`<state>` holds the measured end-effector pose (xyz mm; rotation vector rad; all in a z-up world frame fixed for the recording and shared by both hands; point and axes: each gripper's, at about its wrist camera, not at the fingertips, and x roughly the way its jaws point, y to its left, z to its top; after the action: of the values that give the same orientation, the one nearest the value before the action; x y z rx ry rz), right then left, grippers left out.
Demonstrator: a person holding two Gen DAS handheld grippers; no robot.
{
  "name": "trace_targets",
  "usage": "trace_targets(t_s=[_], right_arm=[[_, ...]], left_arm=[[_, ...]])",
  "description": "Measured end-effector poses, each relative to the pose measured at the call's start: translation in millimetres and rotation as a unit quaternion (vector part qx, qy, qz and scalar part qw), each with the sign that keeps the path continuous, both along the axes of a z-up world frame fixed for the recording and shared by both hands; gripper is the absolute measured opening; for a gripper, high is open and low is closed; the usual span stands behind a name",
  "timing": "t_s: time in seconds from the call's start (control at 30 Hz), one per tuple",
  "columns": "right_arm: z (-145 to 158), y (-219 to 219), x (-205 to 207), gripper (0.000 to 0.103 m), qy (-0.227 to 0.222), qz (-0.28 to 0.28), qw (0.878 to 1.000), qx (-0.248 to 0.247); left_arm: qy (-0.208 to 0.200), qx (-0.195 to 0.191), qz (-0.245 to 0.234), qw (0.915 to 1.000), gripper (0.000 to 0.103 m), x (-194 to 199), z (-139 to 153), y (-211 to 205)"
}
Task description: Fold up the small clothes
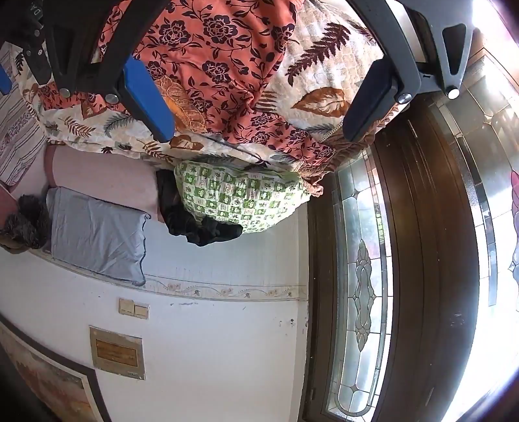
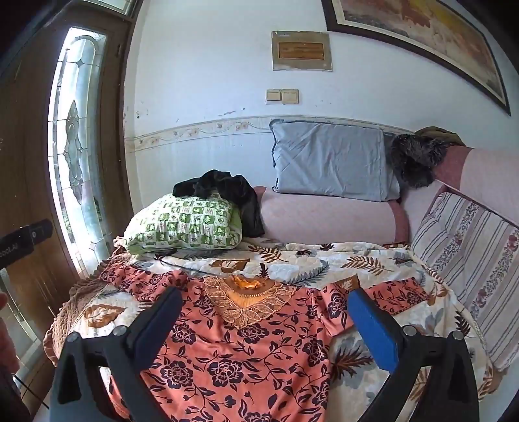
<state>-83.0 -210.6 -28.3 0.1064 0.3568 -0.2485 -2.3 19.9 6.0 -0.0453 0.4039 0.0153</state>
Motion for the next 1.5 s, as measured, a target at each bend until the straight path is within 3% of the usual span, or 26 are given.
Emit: trace_targets(t_s=[1.5], right_arm=[[-12,2,13,0.103,0.024,-0.007,1.000,-0.004]], left_arm=[[0.010,0.012,-0.032,0.9993,0.103,9,-9,-12]])
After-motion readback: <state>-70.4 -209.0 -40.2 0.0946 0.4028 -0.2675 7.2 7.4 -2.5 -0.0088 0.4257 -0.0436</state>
